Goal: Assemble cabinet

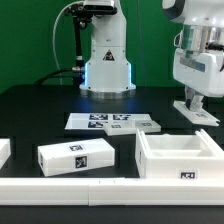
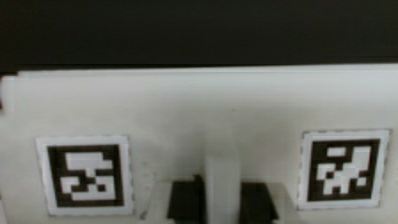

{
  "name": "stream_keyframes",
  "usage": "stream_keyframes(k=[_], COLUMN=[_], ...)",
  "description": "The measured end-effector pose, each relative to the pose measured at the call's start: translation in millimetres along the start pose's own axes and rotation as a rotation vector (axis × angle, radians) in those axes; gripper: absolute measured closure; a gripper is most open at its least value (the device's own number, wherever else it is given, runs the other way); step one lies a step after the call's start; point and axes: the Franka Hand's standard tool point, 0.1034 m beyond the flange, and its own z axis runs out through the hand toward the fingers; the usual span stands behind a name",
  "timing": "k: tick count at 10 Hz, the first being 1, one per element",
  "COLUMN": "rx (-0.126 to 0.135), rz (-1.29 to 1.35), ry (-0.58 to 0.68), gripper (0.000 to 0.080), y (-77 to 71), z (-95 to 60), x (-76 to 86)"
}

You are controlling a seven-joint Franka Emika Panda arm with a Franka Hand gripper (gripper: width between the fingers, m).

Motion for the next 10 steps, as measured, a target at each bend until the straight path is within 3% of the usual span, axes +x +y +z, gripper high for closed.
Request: stream_keyframes(k=[1,2,3,4,7,8,10], rx=[0.001,0.007,0.032,0.035,0.028,0.028,0.029], rz=[0.012,0.112,0.118,0.106,0.085,0.059,0.100], ry=[-0.009,-0.030,-0.036,-0.031,-0.031,-0.031,-0.028], gripper=[0.0735,0.0735,0.0735,0.0735,0.0735,0.0735,0.0735], y=[-1.3,-7.4,-14.6,-16.8,-12.8,-13.3,-22.9], z=[-0.4,-3.6,-7.1,-6.9,-3.6,-2.3,7.1], x=[2.1,18.8,37.7,45.5,37.5,41.6,64.5])
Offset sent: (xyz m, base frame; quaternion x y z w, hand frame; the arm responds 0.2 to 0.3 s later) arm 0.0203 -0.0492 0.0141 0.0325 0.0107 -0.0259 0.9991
